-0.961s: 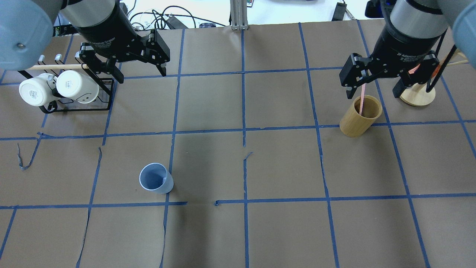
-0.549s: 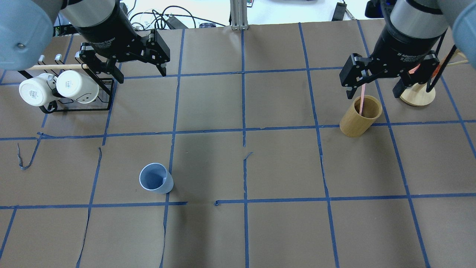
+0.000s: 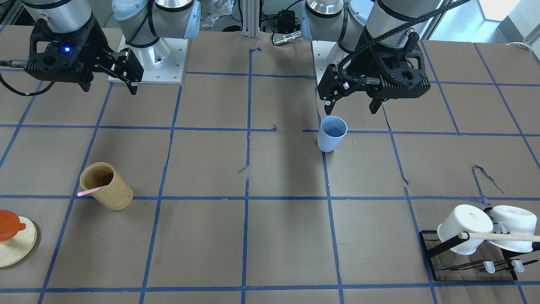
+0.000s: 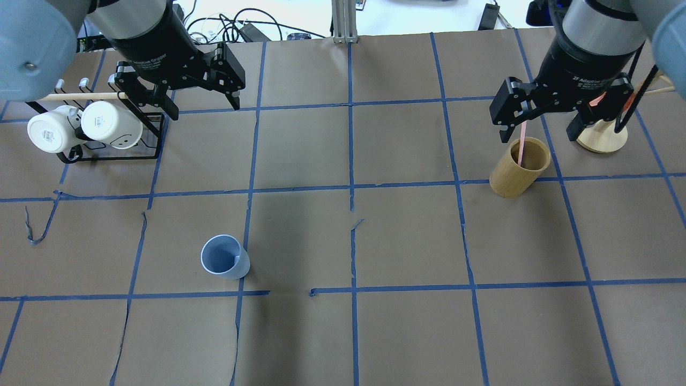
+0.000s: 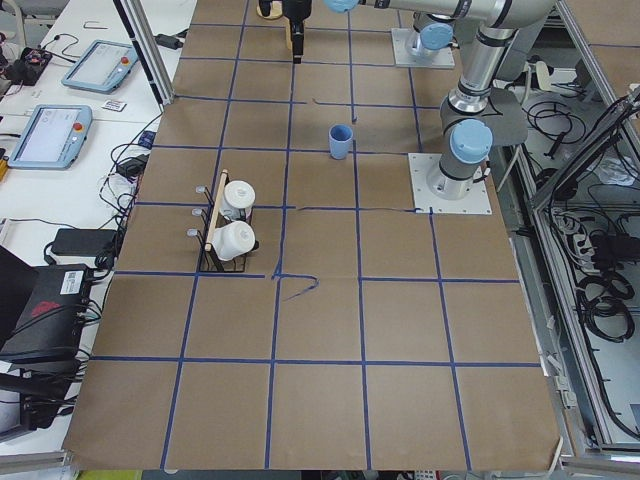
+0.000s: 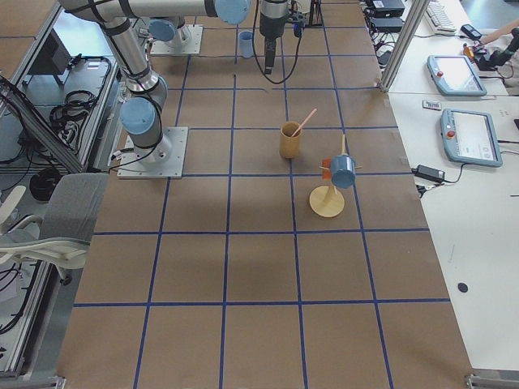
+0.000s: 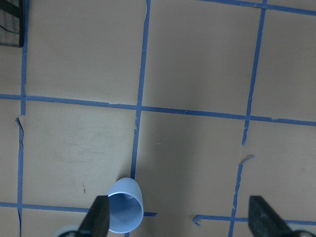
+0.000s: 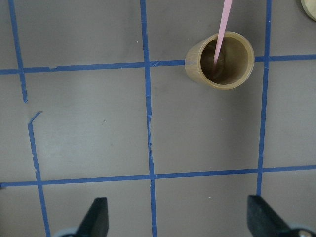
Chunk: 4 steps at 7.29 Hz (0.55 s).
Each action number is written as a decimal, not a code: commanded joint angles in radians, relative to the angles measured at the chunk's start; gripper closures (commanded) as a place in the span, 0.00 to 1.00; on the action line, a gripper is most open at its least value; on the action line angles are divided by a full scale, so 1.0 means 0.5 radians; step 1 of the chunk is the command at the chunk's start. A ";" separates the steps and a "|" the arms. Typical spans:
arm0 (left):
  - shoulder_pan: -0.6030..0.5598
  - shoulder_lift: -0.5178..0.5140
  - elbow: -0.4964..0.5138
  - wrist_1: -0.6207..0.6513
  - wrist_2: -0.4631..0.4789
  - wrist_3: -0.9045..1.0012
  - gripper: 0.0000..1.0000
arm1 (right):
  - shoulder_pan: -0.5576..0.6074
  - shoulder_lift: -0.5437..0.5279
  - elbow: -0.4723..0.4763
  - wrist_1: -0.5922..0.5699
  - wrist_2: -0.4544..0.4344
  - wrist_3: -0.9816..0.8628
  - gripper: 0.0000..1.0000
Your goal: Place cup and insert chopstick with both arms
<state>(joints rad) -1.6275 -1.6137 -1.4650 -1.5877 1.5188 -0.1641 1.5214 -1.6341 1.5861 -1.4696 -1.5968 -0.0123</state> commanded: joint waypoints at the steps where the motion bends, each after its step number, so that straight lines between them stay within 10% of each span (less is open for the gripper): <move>1: 0.000 0.000 0.000 0.000 0.000 0.000 0.00 | 0.001 0.001 0.000 0.003 0.000 0.000 0.00; 4: 0.000 0.000 -0.009 0.000 -0.007 0.000 0.00 | 0.001 -0.002 0.000 0.003 0.000 0.000 0.00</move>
<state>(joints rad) -1.6275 -1.6138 -1.4668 -1.5877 1.5169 -0.1641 1.5217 -1.6340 1.5861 -1.4681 -1.5969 -0.0123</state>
